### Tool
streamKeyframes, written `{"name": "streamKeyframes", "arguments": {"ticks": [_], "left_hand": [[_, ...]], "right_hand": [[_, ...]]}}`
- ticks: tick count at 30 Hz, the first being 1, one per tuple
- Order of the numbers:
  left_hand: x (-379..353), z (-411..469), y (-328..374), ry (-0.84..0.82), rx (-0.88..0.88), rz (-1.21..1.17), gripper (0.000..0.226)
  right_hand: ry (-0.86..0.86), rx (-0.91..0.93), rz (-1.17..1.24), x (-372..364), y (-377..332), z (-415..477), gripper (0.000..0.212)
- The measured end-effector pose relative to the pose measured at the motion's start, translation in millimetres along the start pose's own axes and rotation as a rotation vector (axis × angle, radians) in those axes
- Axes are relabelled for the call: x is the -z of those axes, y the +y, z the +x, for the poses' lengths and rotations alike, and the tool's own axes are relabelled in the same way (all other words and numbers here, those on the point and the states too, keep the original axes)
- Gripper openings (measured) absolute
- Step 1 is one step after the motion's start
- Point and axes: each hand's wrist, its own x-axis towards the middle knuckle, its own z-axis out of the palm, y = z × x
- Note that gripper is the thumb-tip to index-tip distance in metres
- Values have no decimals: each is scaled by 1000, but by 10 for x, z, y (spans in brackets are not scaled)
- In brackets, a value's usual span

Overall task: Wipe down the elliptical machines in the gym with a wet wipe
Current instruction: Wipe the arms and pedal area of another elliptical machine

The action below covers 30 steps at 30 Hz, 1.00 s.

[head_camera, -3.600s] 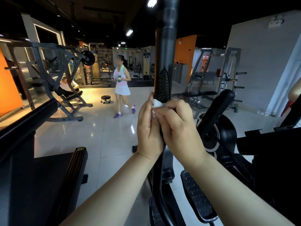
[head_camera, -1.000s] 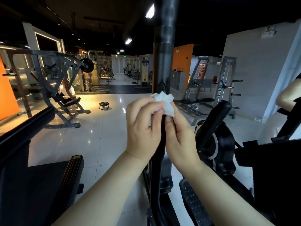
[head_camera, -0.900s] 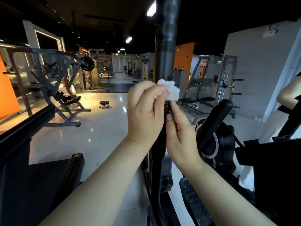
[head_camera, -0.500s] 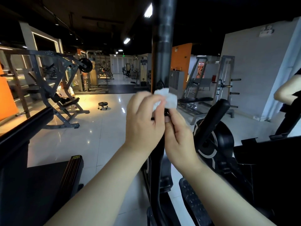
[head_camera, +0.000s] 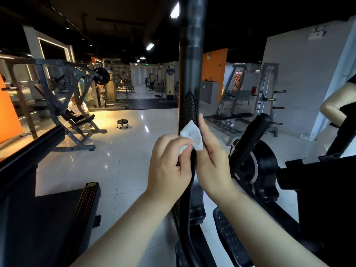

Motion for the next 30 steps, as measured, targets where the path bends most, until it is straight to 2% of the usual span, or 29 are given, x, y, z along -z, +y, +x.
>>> {"name": "streamKeyframes", "arguments": {"ticks": [4, 7, 9, 11, 15, 18, 21, 24, 27, 30], "left_hand": [[-32, 216, 118, 108, 123, -109, 28], [-53, 131, 102, 88, 45, -109, 28], [-34, 3, 68, 51, -22, -104, 34], [-12, -78, 96, 41, -14, -165, 44], [-1, -61, 162, 94, 186, -451, 53], [-28, 21, 94, 154, 245, -432, 51], [-101, 61, 10, 126, 284, -351, 37], [-175, 54, 7, 95, 291, -324, 38], [-239, 3, 24, 66, 299, -398, 43], [-304, -65, -1, 24, 392, -589, 52]], "right_hand": [[5, 32, 113, 4, -57, -12, 45], [96, 151, 106, -33, -92, -79, 46], [254, 368, -96, -54, -76, -127, 48], [345, 534, -324, -74, -15, -142, 38], [244, 481, -449, -163, 44, -139, 39], [229, 506, -532, -129, 90, -93, 41], [255, 532, -516, -20, 62, 44, 30], [291, 500, -462, -27, -9, 100, 30], [295, 481, -433, -111, -4, 48, 33], [191, 494, -443, -88, 5, 32, 33]]}}
